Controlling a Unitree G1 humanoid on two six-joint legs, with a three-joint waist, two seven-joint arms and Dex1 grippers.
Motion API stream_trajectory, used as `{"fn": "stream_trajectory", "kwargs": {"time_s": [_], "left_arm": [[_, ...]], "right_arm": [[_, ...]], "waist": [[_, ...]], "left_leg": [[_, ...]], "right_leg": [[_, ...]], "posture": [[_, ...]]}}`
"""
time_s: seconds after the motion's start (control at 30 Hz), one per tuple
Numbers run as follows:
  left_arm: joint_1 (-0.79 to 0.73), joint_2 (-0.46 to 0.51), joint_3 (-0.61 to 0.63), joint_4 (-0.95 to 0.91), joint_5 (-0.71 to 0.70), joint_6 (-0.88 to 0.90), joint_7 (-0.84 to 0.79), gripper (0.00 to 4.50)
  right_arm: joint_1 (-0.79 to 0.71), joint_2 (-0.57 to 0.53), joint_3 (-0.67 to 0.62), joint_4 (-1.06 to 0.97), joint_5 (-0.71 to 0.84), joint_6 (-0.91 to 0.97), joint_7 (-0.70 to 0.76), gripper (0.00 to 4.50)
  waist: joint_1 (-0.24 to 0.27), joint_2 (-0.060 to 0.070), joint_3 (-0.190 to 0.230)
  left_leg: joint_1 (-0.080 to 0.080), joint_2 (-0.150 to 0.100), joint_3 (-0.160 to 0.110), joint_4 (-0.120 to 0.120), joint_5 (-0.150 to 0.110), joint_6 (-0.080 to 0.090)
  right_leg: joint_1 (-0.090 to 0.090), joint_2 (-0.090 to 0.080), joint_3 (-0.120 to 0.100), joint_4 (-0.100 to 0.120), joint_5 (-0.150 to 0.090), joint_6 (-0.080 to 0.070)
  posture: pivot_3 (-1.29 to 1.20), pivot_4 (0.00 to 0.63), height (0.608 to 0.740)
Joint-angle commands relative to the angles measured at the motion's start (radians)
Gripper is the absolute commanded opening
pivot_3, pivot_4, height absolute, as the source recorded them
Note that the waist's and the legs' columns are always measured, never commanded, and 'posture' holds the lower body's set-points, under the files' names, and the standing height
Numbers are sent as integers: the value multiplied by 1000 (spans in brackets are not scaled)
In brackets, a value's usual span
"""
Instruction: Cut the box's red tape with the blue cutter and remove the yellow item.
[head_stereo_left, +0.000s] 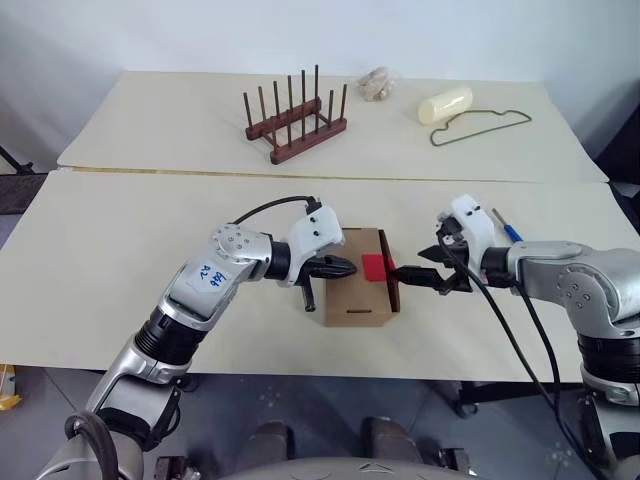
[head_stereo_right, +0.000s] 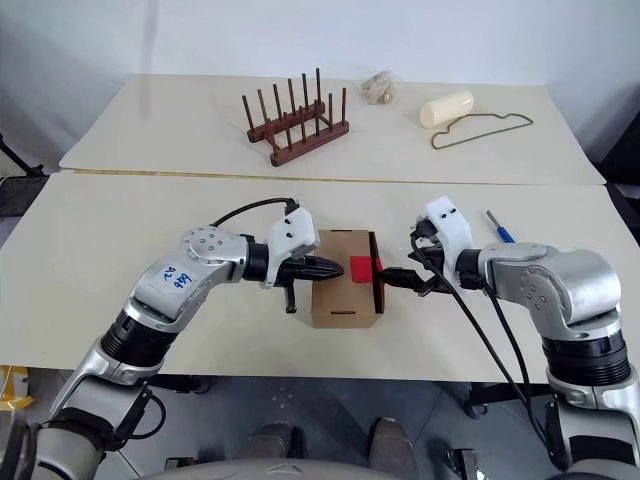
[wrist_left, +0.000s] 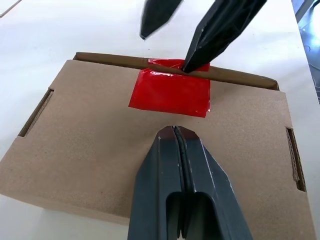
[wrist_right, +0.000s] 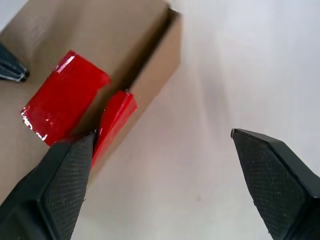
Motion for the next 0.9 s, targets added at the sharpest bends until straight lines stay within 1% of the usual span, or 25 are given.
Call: {"fn": "stream_trajectory", "kwargs": {"time_s": [0.03,0.1,0.3,0.43,0.7,0.83,0.9], "left_arm": [[32,6,-33,21,28,30,4,0],[34,5,-33,19,27,31,7,0],[38,2,-34,14,25,33,13,0],[37,-1,-35,16,26,33,15,0],[50,3,-43,11,27,40,15,0],[59,3,-45,9,28,41,17,0],[61,1,-45,8,27,44,20,0]], "right_arm": [[3,-2,52,-11,-29,50,-25,4470],[-9,0,60,-13,-32,62,-30,4470],[-53,59,39,28,-46,150,-84,4470],[-77,67,44,66,-65,202,-102,4470],[-46,0,76,185,-130,119,-86,4470],[-27,33,48,213,-123,102,-78,4470],[-7,39,53,217,-133,65,-78,4470]], "waist": [[0,-1,-1],[0,-1,-1],[1,-1,-1],[1,-1,-1],[8,-2,-1],[4,-1,-2],[2,-4,-4]], "left_leg": [[0,0,0,0,0,0],[0,0,0,0,0,0],[0,0,0,0,0,0],[0,0,0,0,0,0],[0,0,0,0,0,0],[0,0,0,0,0,0],[1,0,0,0,0,0]], "right_leg": [[0,0,0,0,0,0],[0,0,0,0,0,0],[0,0,0,0,0,0],[0,0,0,0,0,0],[0,0,0,0,0,0],[1,0,0,-1,0,0],[1,0,0,-1,0,0]], "posture": [[0,150,740],[0,150,740],[0,150,740],[0,150,740],[0,150,740],[0,150,740],[0,150,740]]}}
